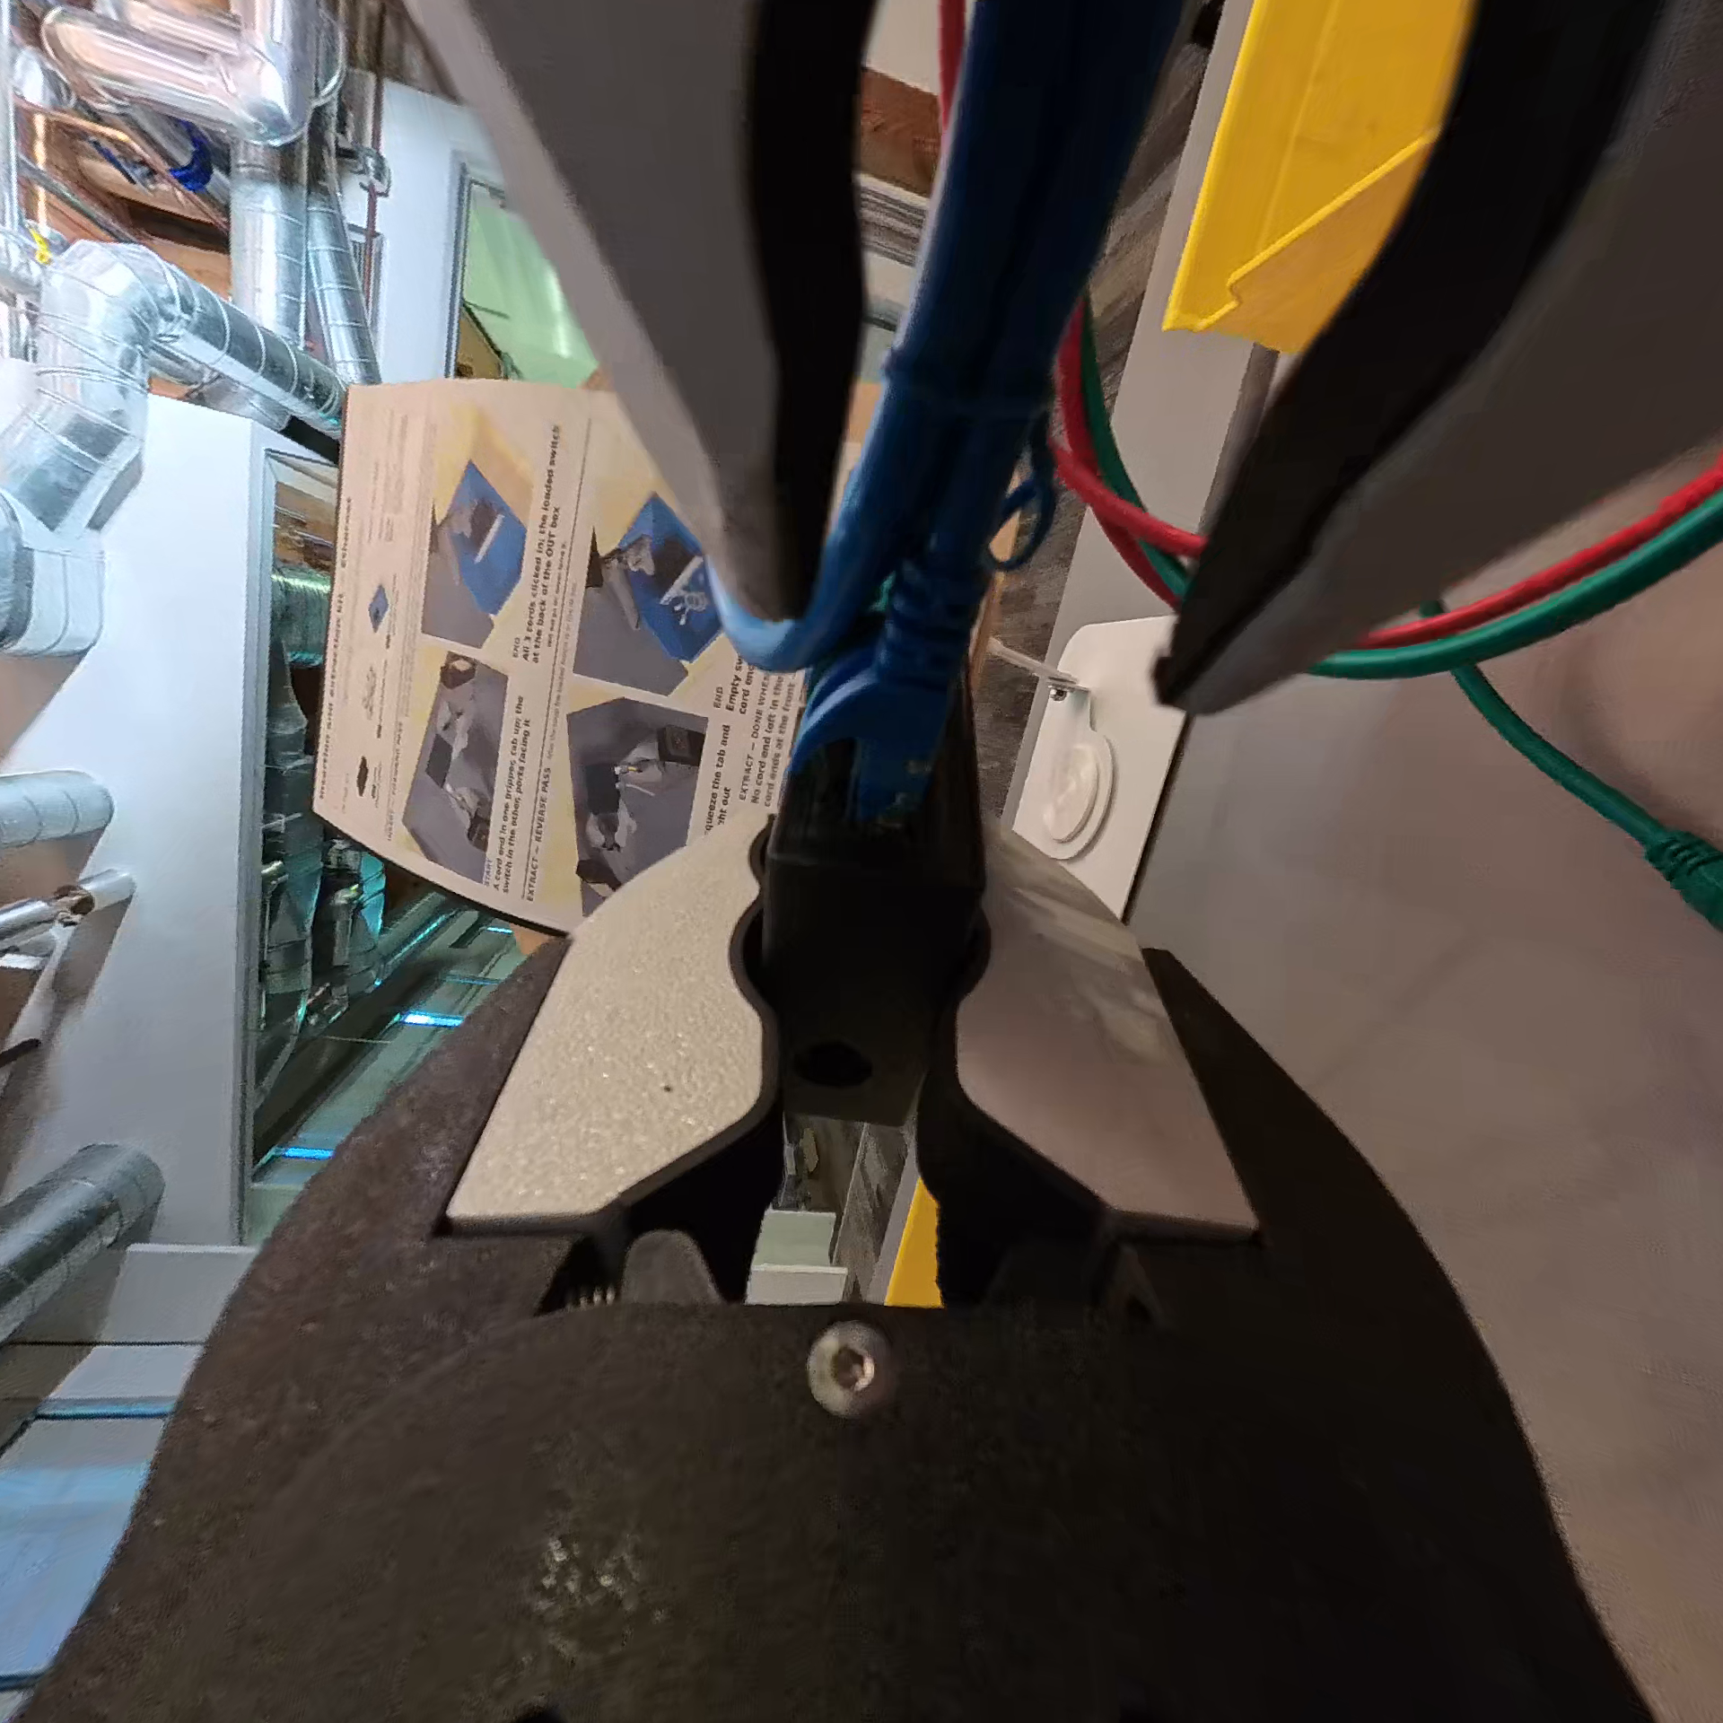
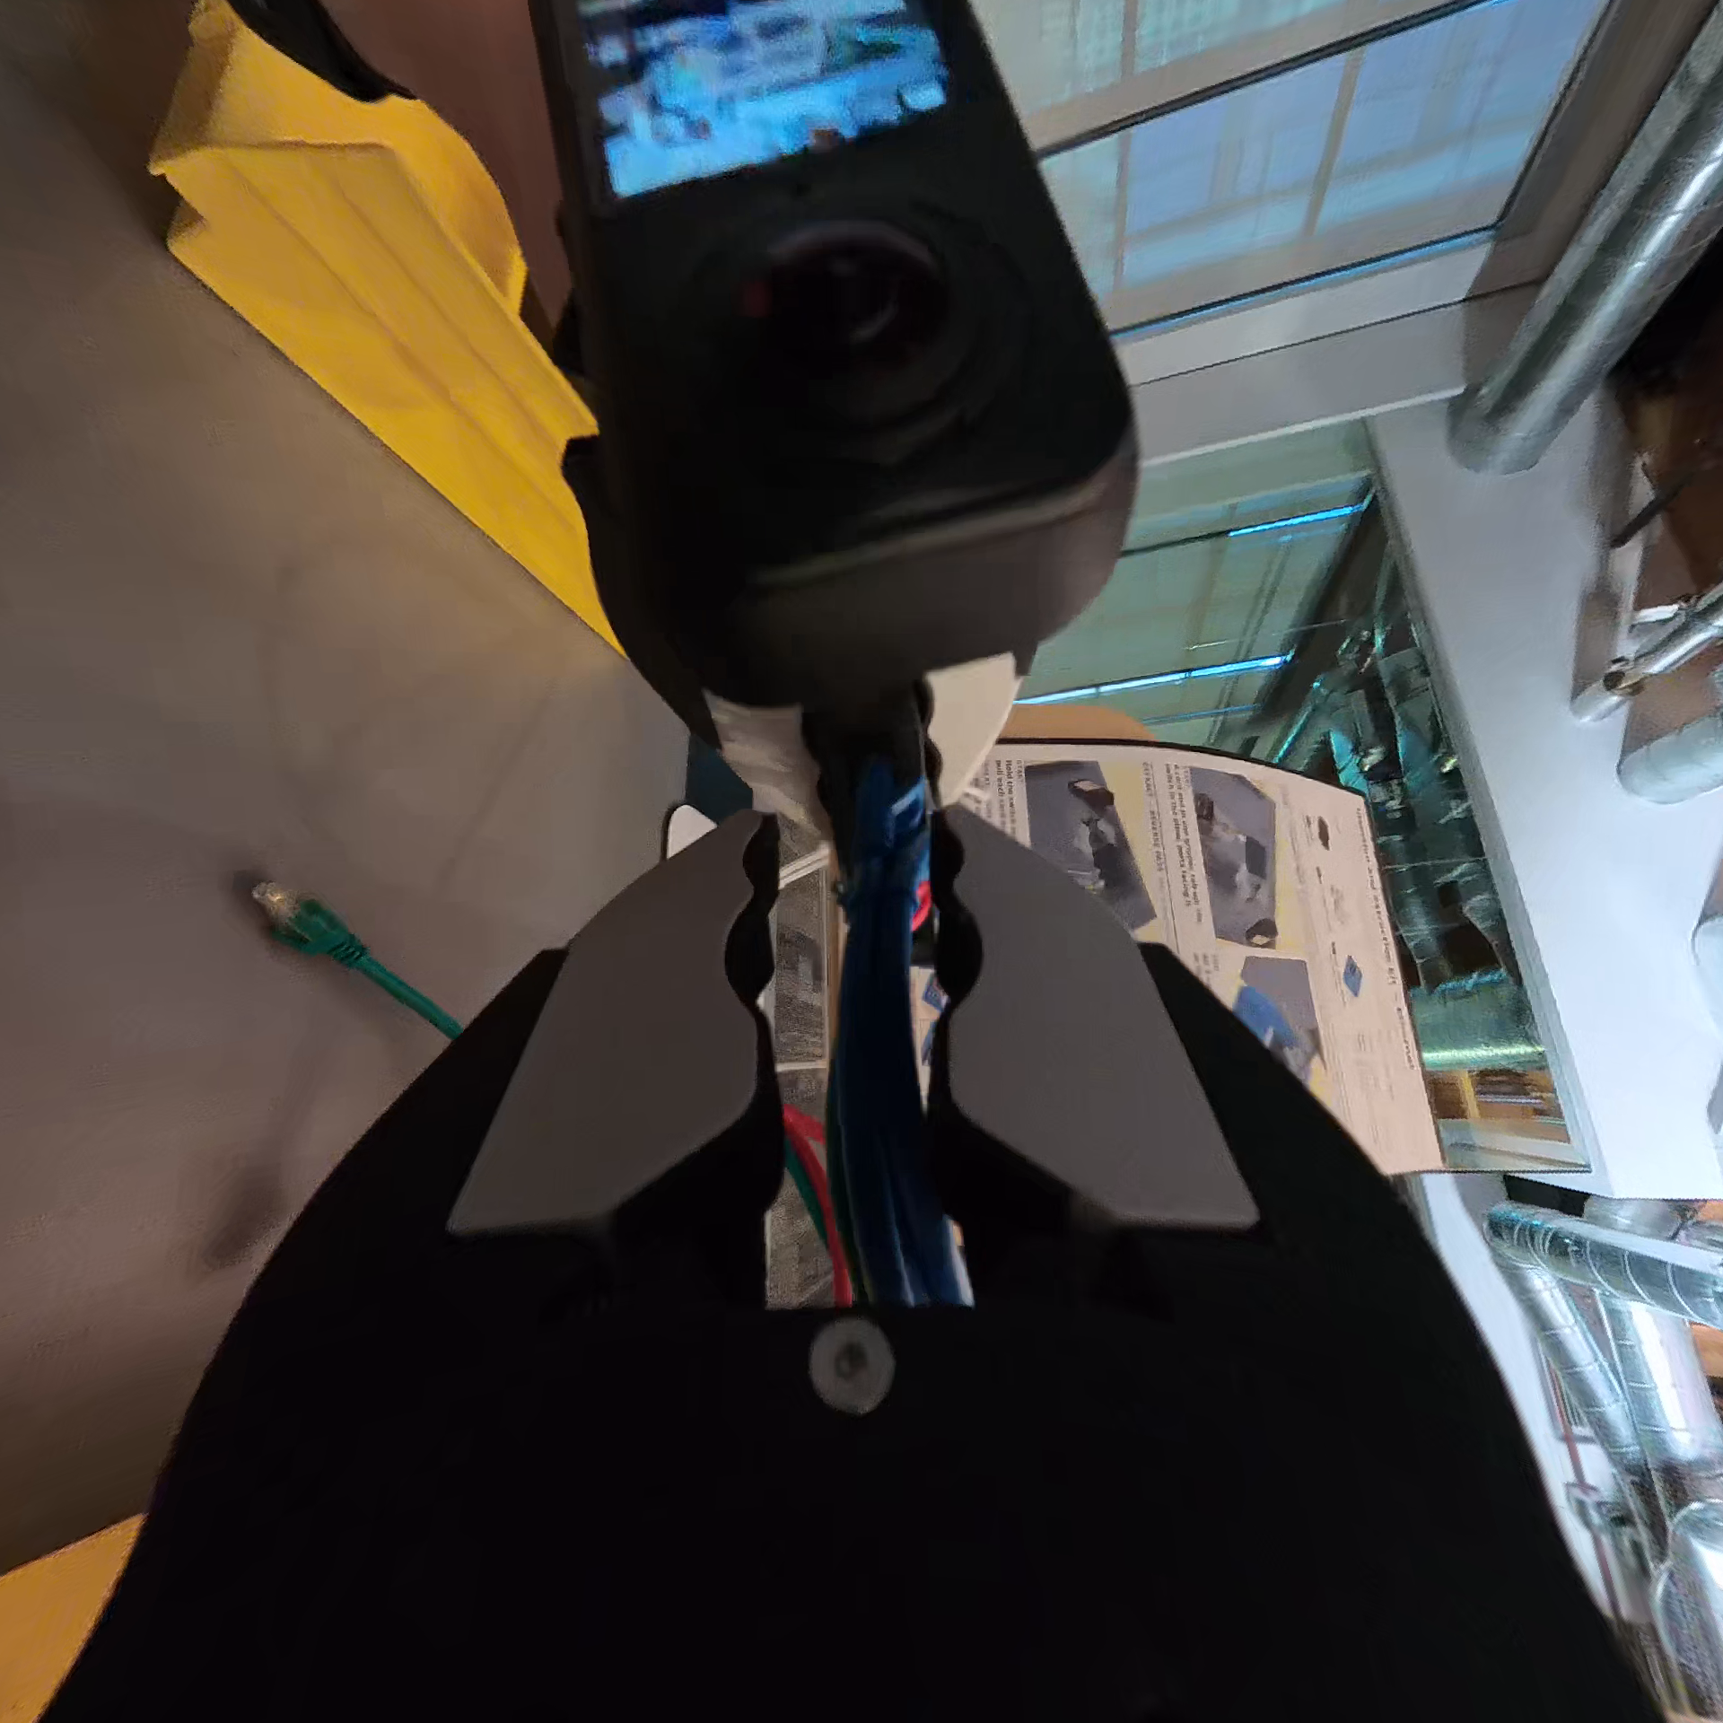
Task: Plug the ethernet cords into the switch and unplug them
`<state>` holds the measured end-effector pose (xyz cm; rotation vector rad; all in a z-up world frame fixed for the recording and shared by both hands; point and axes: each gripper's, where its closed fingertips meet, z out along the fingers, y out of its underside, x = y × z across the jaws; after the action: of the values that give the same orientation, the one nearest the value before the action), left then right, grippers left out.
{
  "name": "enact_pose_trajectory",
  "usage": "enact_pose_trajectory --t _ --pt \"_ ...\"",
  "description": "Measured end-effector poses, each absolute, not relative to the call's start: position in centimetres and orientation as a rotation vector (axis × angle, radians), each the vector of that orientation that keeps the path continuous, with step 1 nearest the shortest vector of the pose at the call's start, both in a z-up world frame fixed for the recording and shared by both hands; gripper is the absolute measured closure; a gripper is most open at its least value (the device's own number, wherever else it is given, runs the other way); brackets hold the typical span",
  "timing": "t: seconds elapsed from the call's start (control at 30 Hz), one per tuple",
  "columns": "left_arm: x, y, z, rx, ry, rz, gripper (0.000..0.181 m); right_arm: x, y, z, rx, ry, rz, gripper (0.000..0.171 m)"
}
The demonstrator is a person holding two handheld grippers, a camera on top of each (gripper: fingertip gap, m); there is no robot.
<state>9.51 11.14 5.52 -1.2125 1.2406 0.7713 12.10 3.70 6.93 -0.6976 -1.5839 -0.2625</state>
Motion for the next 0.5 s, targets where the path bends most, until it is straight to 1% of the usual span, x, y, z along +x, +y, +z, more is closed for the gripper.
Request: enact_pose_trajectory --t 0.17,0.43,0.5 --pt "10.5 10.7 5.2 -1.208 1.271 0.769 0.151 13.1 3.4 7.6 -0.672 -1.590 -0.274 0.150" --pt "11.0 10.1 5.2 -1.206 1.291 0.768 0.151 13.7 1.3 8.3 -0.597 -1.641 -0.175 0.147" --pt "11.1 10.0 5.1 -1.207 1.298 0.782 0.151 13.6 1.6 8.1 -0.595 -1.655 -0.204 0.146"
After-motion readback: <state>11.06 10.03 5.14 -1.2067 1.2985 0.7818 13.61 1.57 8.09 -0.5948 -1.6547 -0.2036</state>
